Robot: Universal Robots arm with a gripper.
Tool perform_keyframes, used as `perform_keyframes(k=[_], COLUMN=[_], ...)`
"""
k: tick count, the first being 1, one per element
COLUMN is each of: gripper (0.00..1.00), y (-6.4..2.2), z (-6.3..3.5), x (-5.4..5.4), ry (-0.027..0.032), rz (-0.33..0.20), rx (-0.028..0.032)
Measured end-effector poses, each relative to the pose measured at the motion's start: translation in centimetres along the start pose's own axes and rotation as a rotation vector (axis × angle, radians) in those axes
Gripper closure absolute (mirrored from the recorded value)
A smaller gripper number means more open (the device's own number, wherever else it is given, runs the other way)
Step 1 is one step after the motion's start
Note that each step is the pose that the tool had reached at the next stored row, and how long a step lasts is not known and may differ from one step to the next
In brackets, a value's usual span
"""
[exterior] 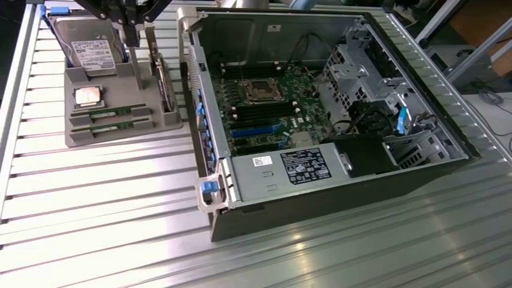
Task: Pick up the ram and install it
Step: 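Reach for the ram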
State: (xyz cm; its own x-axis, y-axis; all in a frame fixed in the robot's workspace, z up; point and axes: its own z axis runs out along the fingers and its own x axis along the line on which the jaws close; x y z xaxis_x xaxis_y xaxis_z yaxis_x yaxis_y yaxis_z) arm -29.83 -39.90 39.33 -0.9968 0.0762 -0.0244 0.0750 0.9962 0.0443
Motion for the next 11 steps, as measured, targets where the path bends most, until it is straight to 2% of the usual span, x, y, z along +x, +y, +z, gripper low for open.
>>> perform_keyframes(k=[11], gripper=[0.9], y=[-0.04], z=[-0.01], x=[0.48], ry=[0.0], rz=[0.0], rx=[0.0])
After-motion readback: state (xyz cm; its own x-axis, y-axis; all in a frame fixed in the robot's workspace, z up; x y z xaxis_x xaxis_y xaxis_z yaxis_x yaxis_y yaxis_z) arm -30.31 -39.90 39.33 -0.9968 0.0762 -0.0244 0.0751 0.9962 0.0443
